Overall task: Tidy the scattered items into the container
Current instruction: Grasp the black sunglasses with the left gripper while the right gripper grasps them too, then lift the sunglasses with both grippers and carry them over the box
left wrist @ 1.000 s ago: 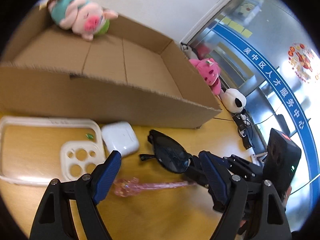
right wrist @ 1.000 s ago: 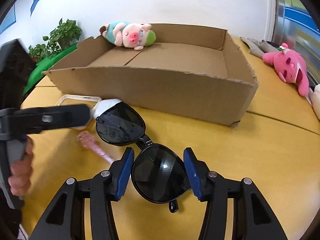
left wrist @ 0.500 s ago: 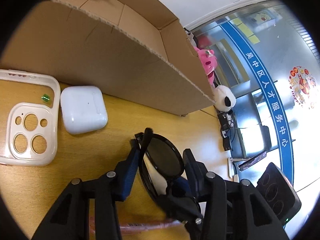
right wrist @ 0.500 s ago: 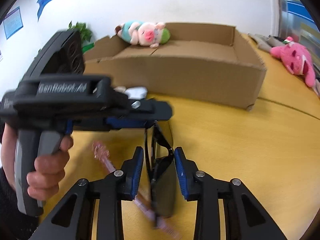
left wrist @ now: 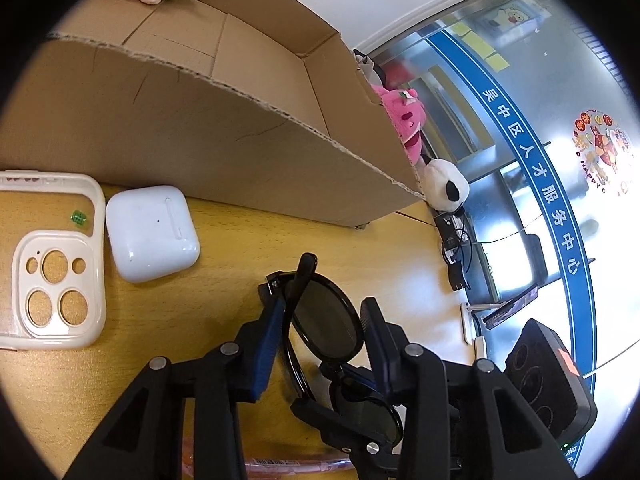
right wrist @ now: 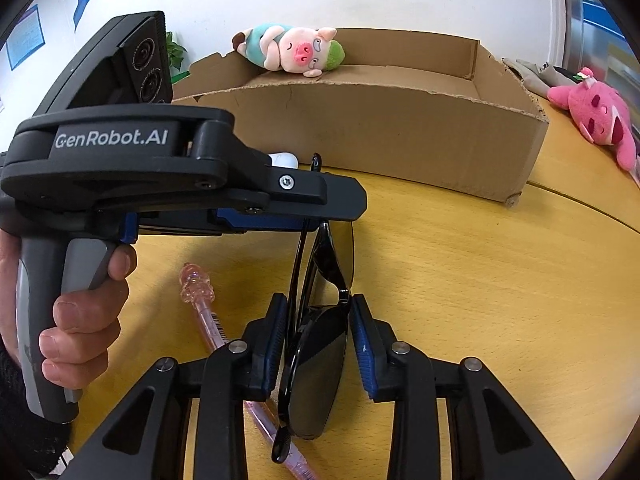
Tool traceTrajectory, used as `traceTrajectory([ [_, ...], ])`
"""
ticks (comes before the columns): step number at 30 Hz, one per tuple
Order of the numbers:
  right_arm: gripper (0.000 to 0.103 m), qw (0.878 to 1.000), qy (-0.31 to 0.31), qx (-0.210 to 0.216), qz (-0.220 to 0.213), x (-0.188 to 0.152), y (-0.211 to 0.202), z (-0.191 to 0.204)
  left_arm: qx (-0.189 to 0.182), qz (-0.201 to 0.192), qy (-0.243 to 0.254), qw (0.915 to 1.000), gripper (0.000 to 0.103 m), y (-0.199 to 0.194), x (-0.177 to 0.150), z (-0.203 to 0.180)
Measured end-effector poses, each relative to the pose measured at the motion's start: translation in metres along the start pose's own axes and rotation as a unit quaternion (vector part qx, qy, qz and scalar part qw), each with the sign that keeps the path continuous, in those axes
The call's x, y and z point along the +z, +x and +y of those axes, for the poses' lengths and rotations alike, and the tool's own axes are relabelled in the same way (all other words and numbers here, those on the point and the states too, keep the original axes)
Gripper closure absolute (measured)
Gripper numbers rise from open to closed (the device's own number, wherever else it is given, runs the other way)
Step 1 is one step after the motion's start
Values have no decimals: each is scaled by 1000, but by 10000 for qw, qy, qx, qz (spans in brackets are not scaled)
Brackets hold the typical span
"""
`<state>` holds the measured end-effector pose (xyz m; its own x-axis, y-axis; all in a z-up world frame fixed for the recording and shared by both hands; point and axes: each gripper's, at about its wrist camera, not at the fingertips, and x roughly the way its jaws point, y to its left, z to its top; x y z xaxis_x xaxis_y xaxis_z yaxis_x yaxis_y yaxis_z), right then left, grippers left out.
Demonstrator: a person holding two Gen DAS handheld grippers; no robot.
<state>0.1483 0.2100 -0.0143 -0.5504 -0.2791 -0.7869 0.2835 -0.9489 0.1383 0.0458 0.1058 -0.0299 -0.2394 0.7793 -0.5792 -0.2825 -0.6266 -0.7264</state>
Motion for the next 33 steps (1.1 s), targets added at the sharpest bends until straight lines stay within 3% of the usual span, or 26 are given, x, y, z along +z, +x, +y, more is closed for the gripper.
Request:
traceTrajectory([
  [8, 70, 9997, -84, -210, 68, 5, 6, 1, 653, 381, -218, 9969, 46, 9, 3, -4],
  [11, 70, 9996, -107, -272, 39, 5, 7, 3, 714, 538, -339, 9954, 44, 13, 3, -8],
  [13, 71, 9993, -143, -347, 23, 7, 9, 6, 670, 656, -391, 9948, 47, 17, 2, -10],
  [14, 71, 9991, -144, -387, 13, 7, 9, 6, 731, 672, -393, 9943, 53, 18, 2, -11],
  [15, 71, 9989, -136, -439, -1, 6, 9, 6, 829, 680, -406, 9934, 66, 18, 2, -11],
  [18, 73, 9981, -146, -578, -131, 8, 3, 4, 660, 682, -599, 9937, 69, 14, 4, -8],
  [21, 73, 9965, -202, -723, -368, 18, -11, 7, 594, 527, -458, 9958, 69, 2, 13, -24],
  [27, 73, 9903, -424, -928, -947, 68, -39, 17, 589, 130, -8, 9982, 70, -37, 51, -67],
  [33, 74, 9839, -560, -844, -1469, 150, -66, 16, 591, -305, 471, 9967, 70, -86, 124, -116],
])
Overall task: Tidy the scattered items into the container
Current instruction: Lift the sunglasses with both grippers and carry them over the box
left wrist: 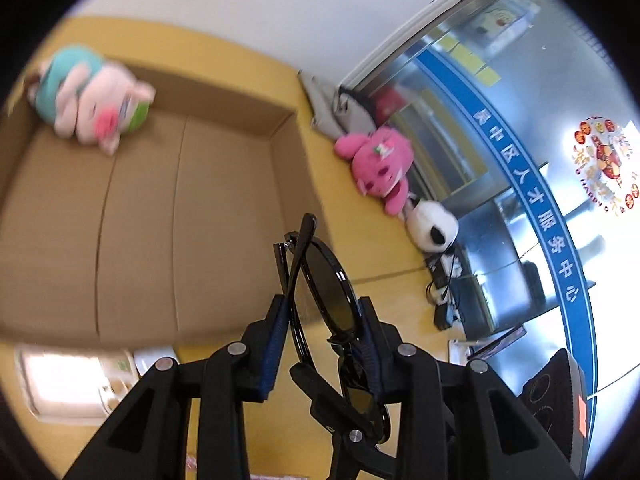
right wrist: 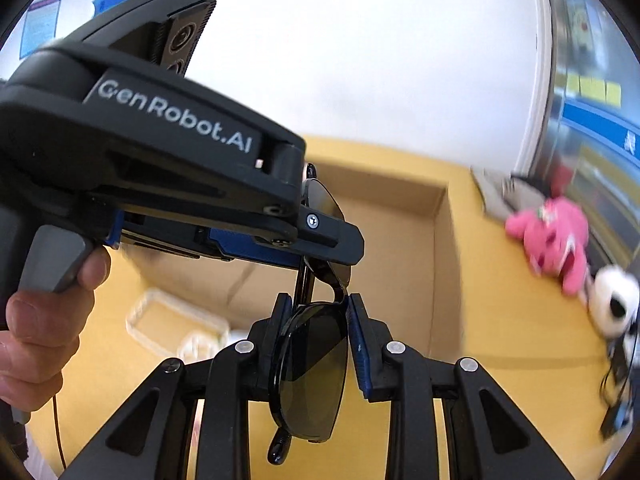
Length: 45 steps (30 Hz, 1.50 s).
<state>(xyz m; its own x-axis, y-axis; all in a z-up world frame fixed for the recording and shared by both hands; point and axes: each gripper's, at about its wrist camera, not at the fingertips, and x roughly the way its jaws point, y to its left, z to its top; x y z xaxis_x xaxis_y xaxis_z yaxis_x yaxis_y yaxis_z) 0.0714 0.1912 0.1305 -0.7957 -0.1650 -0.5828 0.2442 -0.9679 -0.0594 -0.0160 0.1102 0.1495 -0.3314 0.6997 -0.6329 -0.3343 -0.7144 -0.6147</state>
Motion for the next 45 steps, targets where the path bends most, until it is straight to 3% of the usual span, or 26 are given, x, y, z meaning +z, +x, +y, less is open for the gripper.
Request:
traceTrajectory([
  [6, 74, 9995, -53, 156, -285, 91, 17, -22, 137, -296, 279, 9991, 69, -25, 88, -21],
  [12, 74, 9989, 48, 455, -100, 157, 71, -38, 446, -322, 199, 9983, 70, -23, 155, -4],
  [18, 74, 9972, 234, 677, 216, 185, 134, -48, 602, -112, -13, 9981, 70, 2, 206, 39],
  [23, 74, 9940, 426, 809, 605, 176, 187, -50, 800, 214, -156, 9964, 70, 45, 221, 76],
  [32, 74, 9825, 959, 967, 1269, 122, 262, -70, 953, 832, -366, 9913, 70, 127, 209, 132],
  [45, 74, 9639, 1597, 993, 1883, 70, 322, -73, 1372, 1405, -431, 9796, 70, 190, 190, 175],
])
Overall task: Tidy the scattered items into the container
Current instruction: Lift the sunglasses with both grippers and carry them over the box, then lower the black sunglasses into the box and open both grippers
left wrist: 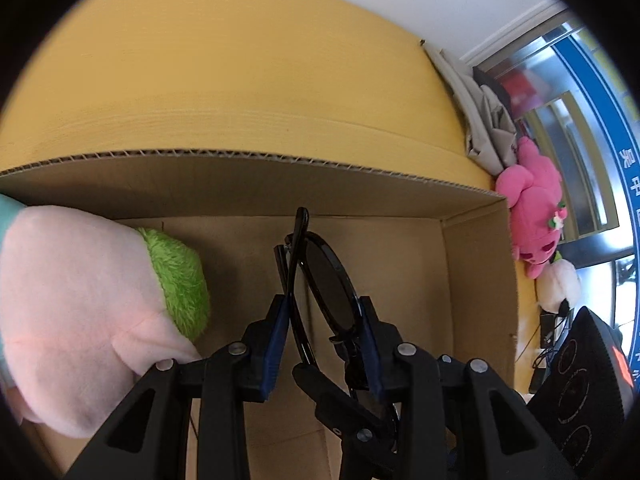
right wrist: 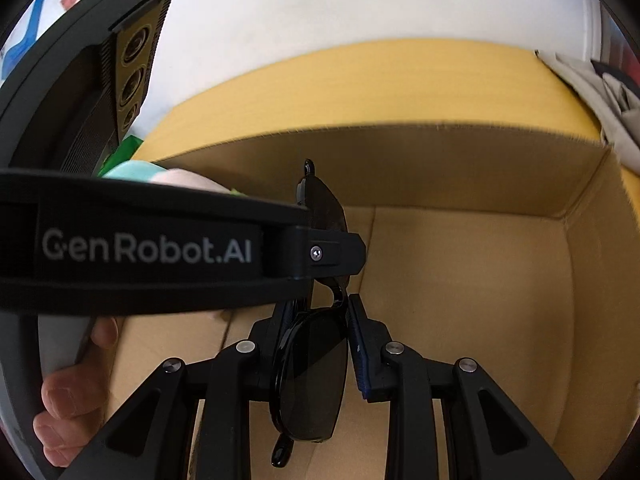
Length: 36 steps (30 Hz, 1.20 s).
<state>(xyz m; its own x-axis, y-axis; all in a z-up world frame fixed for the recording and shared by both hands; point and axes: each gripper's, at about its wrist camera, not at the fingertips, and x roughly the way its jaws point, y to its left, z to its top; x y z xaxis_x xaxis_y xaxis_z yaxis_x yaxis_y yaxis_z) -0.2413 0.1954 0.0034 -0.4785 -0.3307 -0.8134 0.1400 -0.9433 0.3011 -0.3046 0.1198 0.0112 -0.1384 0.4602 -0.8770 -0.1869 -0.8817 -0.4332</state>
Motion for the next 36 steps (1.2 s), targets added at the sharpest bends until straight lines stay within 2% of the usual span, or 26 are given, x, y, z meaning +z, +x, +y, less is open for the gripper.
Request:
traceTrajectory([
  [10, 74, 9998, 187, 25, 59, -13, 13, -7, 183, 59, 38, 9998, 70, 12, -1, 2],
  [14, 71, 9994, 321, 82, 27, -18, 14, -12, 340, -21, 79, 9994, 66, 13, -2, -2],
  [16, 57, 9993, 359, 94, 5, -21, 13, -13, 386, -113, 119, 9991, 66, 11, -1, -5],
  [17, 43, 9993, 358, 95, -11, -22, 12, -12, 377, -162, 121, 9991, 66, 9, -1, -5],
  [18, 35, 9993, 351, 77, -30, -23, 10, -12, 371, -220, 118, 9990, 66, 7, -1, -6],
  [22, 25, 9991, 406, 68, -104, -29, 2, -13, 421, -502, 78, 9978, 65, -10, -2, -6],
  [24, 20, 9991, 384, -15, -172, -33, -8, -10, 622, -692, 103, 9956, 64, -24, -5, -7],
  [28, 11, 9986, 9, -324, -417, -48, -38, 5, 687, -1115, 201, 9912, 64, -64, -24, -6],
  [31, 5, 9941, -427, -682, -728, -70, -74, 19, 785, -1526, 358, 9845, 56, -102, -57, -6],
  [32, 1, 9922, -542, -759, -827, -77, -85, 21, 887, -1695, 445, 9805, 49, -115, -73, -6],
  [33, 0, 9896, -668, -848, -950, -89, -99, 28, 1002, -1836, 514, 9765, 36, -126, -88, -6],
  [35, 0, 9855, -827, -954, -1129, -88, -116, 32, 1284, -2183, 648, 9652, 22, -146, -127, -4],
  [36, 0, 9839, -876, -980, -1207, -97, -130, 34, 1468, -2340, 718, 9584, 21, -153, -149, -2],
])
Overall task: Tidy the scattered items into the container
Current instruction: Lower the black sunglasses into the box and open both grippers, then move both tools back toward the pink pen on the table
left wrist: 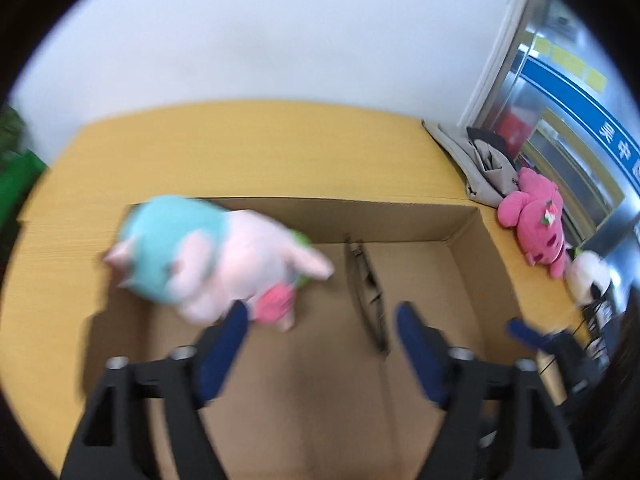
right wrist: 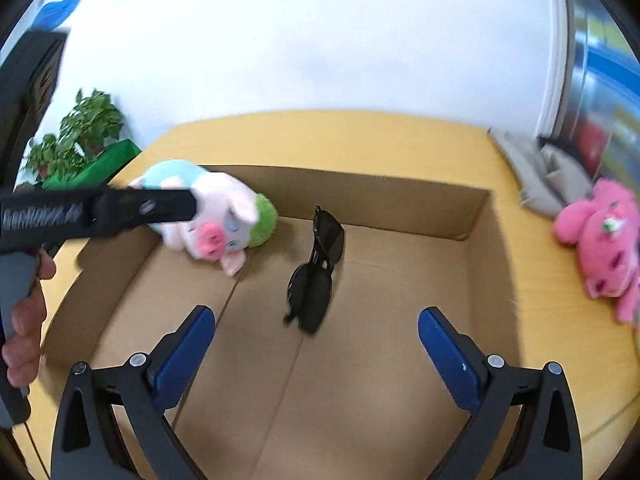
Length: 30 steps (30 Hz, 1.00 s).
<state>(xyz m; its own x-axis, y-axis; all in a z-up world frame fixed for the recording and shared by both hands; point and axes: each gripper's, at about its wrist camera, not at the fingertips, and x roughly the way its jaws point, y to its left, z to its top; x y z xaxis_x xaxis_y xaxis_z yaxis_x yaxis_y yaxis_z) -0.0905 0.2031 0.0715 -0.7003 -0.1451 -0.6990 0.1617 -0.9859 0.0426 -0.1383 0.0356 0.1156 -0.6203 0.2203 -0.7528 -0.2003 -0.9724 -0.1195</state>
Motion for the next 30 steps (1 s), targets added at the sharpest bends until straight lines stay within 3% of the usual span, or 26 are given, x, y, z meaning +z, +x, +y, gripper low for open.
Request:
traceTrajectory([
  [2, 0, 9998, -14, -79, -164, -13, -22, 4, 297, -157, 42, 9994, 21, -19, -33, 6],
  [4, 0, 9994, 2, -174, -298, -29, -39, 18, 445, -67, -53, 9990, 21, -27, -68, 15],
  [8, 0, 9986, 56, -419, -308, -64, -50, 16, 547, 263, -306, 9977, 21, -25, -124, 30],
  [10, 0, 9987, 129, -444, -228, -74, -52, 16, 425, 318, -416, 9977, 22, -23, -140, 30],
  [19, 0, 9986, 186, -487, -46, -105, -44, 0, 797, -128, -212, 9965, 22, -26, -165, 4],
  [30, 0, 9983, 58, -533, -247, -107, -57, -6, 543, -625, -356, 9959, 22, -43, -167, -5],
])
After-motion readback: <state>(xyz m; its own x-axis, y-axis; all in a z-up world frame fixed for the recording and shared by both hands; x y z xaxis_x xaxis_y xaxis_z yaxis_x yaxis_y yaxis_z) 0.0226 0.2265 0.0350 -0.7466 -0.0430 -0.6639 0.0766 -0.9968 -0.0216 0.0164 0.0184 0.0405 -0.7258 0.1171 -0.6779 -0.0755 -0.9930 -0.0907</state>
